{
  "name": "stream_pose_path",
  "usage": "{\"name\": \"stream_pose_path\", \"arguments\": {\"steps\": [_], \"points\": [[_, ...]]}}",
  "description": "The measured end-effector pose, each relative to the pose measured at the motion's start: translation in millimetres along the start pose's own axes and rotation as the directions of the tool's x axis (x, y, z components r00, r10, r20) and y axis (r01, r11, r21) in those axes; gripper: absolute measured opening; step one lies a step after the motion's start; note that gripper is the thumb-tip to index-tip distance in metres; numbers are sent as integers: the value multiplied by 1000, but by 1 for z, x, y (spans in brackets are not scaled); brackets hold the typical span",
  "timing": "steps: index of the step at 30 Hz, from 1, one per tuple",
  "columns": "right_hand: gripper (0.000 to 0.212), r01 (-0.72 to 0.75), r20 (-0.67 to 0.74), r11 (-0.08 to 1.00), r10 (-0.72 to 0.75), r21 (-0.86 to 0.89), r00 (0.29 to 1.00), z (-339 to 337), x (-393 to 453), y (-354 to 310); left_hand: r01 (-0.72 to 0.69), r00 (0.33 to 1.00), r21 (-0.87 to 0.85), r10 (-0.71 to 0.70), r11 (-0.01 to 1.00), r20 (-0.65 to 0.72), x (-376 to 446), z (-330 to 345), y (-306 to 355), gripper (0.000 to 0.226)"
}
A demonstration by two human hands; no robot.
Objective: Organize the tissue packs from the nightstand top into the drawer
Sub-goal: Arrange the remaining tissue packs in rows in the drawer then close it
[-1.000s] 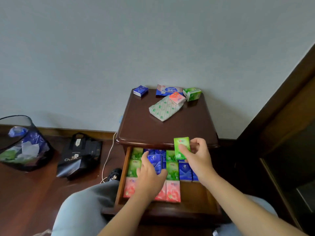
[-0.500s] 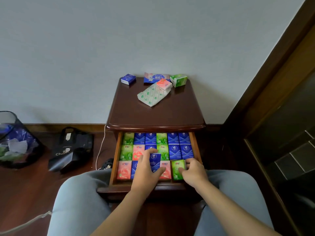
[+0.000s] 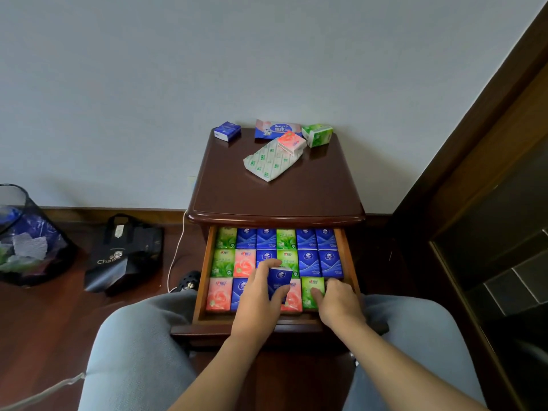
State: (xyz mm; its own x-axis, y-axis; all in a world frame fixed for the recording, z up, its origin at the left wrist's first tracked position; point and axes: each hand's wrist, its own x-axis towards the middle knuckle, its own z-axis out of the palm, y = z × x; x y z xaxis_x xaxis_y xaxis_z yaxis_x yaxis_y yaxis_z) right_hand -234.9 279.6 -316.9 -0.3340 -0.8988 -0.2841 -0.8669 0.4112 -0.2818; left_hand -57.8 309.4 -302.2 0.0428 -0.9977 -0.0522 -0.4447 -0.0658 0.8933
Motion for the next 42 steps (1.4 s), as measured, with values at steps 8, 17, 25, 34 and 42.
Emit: {"name": "stream_pose_path", "arguments": {"steps": [8, 17, 25, 34, 42], "points": [[32, 37, -22, 997, -36, 75, 999, -1, -4, 4, 64, 997, -66, -61, 996, 41, 4, 1, -2, 36], [78, 558, -63, 803, -559, 209, 827, -36, -9, 9, 219, 974, -314, -228, 924, 10, 18, 5, 13, 27], [81, 772, -88, 626, -767, 112, 635, -76, 3, 20, 220, 975, -378, -189, 899, 119, 25, 32, 53, 43], [87, 713, -148, 614, -714, 339, 685, -82, 2, 40, 308, 939, -448, -193, 840, 284, 27, 41, 74, 21], [85, 672, -134, 718, -659, 181, 740, -76, 7, 47, 265, 926, -192, -194, 945, 325, 27, 53, 67, 29]]}}
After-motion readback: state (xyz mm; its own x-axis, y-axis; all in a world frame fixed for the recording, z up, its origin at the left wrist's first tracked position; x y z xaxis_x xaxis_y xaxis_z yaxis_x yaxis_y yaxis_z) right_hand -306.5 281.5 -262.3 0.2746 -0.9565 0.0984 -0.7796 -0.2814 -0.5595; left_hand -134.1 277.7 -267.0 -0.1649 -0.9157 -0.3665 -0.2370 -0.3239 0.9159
